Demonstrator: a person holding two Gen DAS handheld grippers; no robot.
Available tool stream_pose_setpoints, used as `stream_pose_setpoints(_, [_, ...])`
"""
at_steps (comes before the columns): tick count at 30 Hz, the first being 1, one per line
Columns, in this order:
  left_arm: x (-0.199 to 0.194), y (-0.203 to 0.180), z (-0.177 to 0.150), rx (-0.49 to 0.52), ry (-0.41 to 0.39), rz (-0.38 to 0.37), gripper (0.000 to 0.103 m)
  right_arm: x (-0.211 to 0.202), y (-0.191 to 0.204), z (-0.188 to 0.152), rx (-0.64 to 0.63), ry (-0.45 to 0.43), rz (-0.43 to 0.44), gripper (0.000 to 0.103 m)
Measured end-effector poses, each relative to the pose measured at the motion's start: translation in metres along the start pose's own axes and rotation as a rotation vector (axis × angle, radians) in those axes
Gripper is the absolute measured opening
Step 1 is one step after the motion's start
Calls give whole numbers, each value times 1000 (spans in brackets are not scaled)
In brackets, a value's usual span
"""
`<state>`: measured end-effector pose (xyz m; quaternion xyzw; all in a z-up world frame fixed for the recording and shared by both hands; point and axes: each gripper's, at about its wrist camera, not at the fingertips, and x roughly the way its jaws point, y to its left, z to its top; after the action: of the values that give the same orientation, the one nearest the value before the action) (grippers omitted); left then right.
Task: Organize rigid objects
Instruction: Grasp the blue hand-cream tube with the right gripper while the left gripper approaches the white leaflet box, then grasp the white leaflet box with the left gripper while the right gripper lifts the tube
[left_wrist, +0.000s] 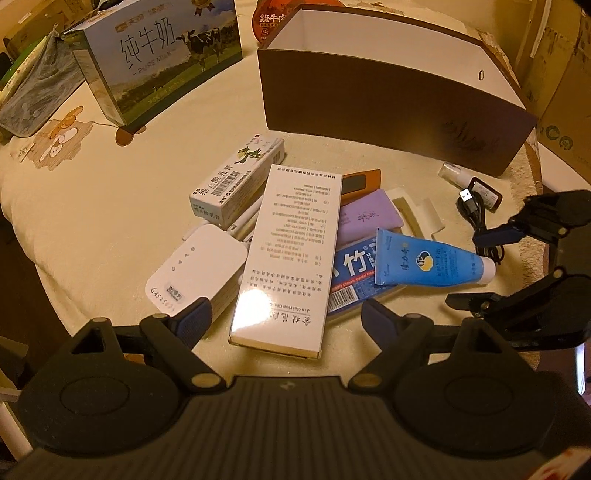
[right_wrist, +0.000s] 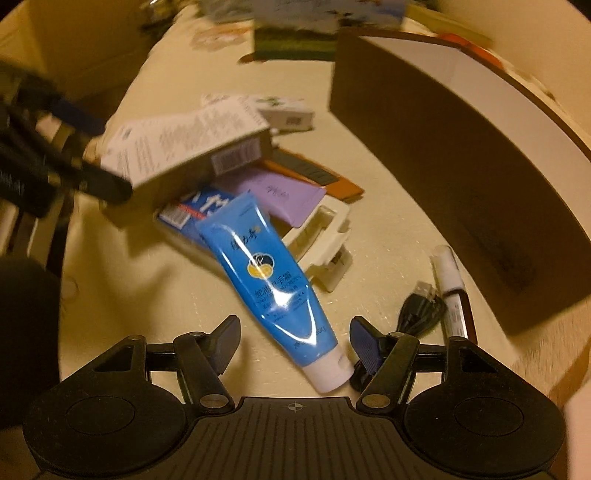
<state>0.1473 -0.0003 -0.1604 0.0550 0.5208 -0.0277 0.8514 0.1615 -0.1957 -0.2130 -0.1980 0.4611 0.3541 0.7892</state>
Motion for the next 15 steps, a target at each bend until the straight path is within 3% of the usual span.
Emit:
stream_pose_setpoints(3, [3,0,0,6,5,3,85,8,-1,2,-20,13,18,51])
stream_pose_setpoints(7, [5,-1,0,13,9,6,85,15,-1,3,-34,9,12,46])
stream_pose_setpoints(10, [5,-1,0,18,6,7,85,12,0,1,-39,-14,11,31])
stream_pose_setpoints(15, [4,-1,0,28,-3,9,85,-4,1,-8,46,-76,3,28])
